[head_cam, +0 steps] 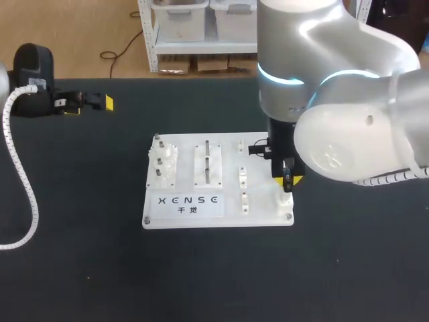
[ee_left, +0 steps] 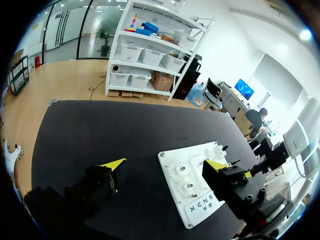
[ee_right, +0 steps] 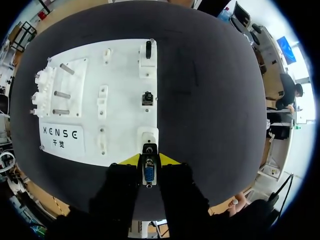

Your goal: Insert the USB connector, Ethernet cable, and multi-pin plug into their matching sockets one by one.

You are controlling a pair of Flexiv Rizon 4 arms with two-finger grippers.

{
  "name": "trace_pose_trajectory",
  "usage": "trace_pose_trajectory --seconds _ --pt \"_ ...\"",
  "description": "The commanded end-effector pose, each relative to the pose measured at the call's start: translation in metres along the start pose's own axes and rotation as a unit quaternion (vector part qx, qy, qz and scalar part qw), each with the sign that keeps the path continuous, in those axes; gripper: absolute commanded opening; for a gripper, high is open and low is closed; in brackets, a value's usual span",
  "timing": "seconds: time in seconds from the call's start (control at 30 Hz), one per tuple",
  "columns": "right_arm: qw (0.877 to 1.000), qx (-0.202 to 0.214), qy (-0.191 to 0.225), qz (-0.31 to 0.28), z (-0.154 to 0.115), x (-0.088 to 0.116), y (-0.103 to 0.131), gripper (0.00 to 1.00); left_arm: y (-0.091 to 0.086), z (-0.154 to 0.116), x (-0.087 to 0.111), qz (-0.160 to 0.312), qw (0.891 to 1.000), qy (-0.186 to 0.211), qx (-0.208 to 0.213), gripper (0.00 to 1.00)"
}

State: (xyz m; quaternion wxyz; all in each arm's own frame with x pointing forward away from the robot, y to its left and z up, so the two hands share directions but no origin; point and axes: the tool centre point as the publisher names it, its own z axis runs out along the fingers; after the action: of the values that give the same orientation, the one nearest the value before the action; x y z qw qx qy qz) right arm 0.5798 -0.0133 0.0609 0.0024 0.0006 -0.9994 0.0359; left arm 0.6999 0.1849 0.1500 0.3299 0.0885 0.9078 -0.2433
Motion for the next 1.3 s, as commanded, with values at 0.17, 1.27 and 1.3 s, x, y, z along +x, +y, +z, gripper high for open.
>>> trace_pose_trajectory --seconds 0.17,1.27,1.3 --pt "1.0 0.0 -0.004 0.003 0.0036 -0.0034 0.0026 0.0 0.0 0.0 0.0 0.0 1.0 0.0 0.0 1.0" --pt "1.0 0.021 -0.008 0.001 0.0096 0.0006 0.0086 0.0 0.0 0.0 0.0 0.0 1.0 0.0 0.0 1.0" --pt "1.0 0.021 -0.009 0.001 0.0094 0.0006 0.0086 0.0 0.0 0.0 0.0 0.0 1.0 0.0 0.0 1.0"
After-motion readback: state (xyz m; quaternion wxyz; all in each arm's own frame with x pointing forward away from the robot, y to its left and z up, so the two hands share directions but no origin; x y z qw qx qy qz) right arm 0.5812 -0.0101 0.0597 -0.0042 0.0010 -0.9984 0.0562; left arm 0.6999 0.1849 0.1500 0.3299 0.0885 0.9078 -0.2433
